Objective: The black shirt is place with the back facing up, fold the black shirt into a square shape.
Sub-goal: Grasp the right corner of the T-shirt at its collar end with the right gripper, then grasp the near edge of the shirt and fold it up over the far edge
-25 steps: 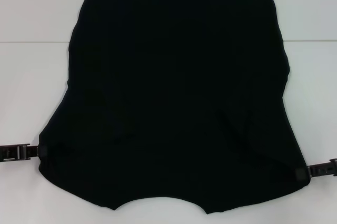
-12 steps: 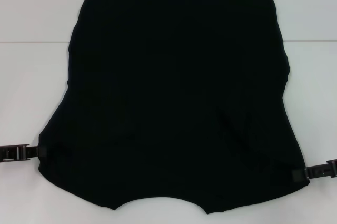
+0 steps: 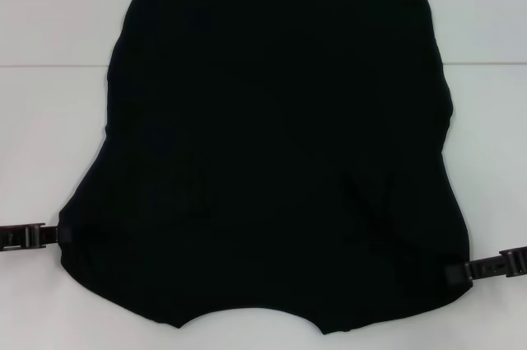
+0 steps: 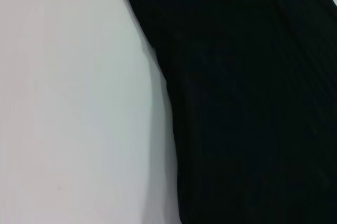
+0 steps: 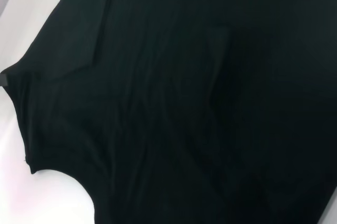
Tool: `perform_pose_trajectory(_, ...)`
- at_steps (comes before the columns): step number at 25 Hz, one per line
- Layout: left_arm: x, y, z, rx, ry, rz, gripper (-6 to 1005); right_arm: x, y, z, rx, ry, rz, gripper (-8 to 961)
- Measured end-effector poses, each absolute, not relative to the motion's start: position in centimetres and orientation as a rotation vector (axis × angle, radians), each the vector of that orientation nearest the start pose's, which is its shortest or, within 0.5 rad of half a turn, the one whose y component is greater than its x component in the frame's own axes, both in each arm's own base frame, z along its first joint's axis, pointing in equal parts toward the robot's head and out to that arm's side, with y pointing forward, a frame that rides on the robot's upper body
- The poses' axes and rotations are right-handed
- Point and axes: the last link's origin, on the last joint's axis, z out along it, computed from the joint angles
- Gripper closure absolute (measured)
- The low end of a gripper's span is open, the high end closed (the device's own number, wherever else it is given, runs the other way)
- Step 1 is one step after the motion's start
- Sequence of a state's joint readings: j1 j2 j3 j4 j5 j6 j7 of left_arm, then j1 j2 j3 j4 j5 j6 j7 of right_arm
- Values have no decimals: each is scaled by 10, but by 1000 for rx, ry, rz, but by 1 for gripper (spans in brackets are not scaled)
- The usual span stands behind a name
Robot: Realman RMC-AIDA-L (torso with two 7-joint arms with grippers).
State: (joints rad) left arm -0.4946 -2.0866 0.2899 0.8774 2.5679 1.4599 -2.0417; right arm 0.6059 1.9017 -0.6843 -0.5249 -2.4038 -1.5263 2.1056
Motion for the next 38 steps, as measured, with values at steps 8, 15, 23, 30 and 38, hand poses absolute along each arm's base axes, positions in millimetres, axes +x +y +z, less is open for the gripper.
perform_pose_trajectory(8, -360, 311, 60, -2112, -1566, -298, 972, 317, 333, 30, -2522, 1660, 120, 247)
perform_pose_trajectory(15, -360, 312, 60, -2106, -1563, -296, 972, 314, 336, 29, -2510, 1678, 97, 251)
perform_pose_trajectory(23, -361, 312, 60, -2105, -1562, -296, 972, 312, 340, 26, -2499, 1695, 13, 384)
perform_pose_trajectory(30, -361, 311, 60, -2104, -1560, -293, 971, 310, 343, 24, -2485, 1706, -11, 635)
perform_pose_trajectory(38, -363, 311, 61, -2101, -1555, -291, 971, 313, 341, 25, -2470, 1713, -7, 905)
